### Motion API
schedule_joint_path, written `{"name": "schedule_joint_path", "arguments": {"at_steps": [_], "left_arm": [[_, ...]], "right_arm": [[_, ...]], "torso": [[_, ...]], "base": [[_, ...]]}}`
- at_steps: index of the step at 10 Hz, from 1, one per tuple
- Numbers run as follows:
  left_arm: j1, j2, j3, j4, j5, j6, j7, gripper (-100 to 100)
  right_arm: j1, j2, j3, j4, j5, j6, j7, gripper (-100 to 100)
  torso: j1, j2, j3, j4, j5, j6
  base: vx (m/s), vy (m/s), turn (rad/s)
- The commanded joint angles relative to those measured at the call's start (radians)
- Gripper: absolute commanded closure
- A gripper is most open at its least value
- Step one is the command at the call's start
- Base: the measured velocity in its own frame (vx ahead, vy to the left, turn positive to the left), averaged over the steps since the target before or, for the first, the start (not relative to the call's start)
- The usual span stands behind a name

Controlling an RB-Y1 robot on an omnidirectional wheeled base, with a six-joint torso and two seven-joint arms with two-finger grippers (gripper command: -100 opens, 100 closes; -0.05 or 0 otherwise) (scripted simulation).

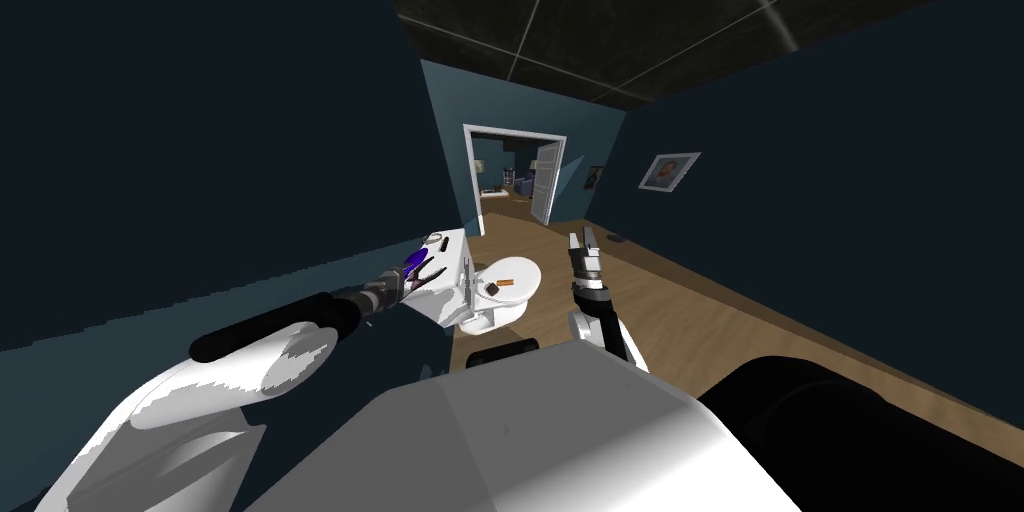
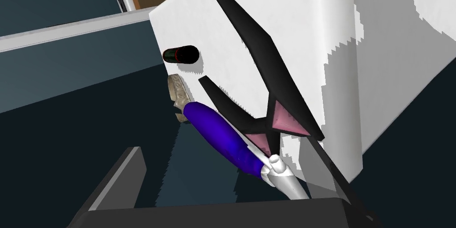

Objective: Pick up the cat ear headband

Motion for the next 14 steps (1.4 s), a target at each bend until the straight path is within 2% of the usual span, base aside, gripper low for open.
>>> {"name": "schedule_joint_path", "arguments": {"at_steps": [1,4,5,8,9,12,13,14], "left_arm": [[-0.009,0.023,0.024,0.012,0.022,0.05,0.0,-100],[-0.012,0.04,0.041,0.021,0.038,0.135,-0.001,-100],[-0.012,0.04,0.041,0.021,0.038,0.141,-0.001,-100],[-0.017,0.075,0.071,0.038,0.066,0.228,-0.001,-100],[-0.017,0.075,0.071,0.038,0.066,0.246,-0.001,-100],[-0.02,0.111,0.096,0.052,0.089,0.326,-0.002,-100],[-0.02,0.111,0.096,0.052,0.089,0.335,-0.002,-100],[-0.021,0.128,0.106,0.058,0.099,0.373,-0.002,-100]], "right_arm": [[0.0,0.0,0.0,0.0,0.0,0.0,0.0,0],[0.0,0.0,0.0,0.0,0.0,0.0,0.0,0],[0.0,0.0,0.0,0.0,0.0,0.0,0.0,0],[0.0,0.0,0.0,0.0,0.0,0.0,0.0,0],[0.0,0.0,0.0,0.0,0.0,0.0,0.0,0],[0.0,0.0,0.0,0.0,0.0,0.0,0.0,0],[0.0,0.0,0.0,0.0,0.0,0.0,0.0,0],[0.0,0.0,0.0,0.0,0.0,0.0,0.0,0]], "torso": [[0.0,0.0,0.0,0.0,0.0,0.0],[0.0,-0.001,-0.001,0.0,0.0,0.0],[0.0,-0.001,0.0,0.0,0.0,0.0],[0.0,0.0,0.0,0.0,0.0,0.0],[0.0,-0.001,0.0,0.0,0.0,0.0],[0.0,-0.001,0.0,0.0,0.0,0.0],[0.0,0.0,0.0,0.0,0.0,0.0],[0.0,0.0,0.0,0.0,0.0,0.0]], "base": [[0.044,-0.016,-0.048],[0.044,-0.013,-0.026],[0.019,-0.005,0.007],[0.036,-0.01,-0.036],[0.046,-0.005,-0.017],[0.041,-0.012,-0.029],[0.03,-0.009,-0.018],[0.037,-0.008,-0.032]]}}
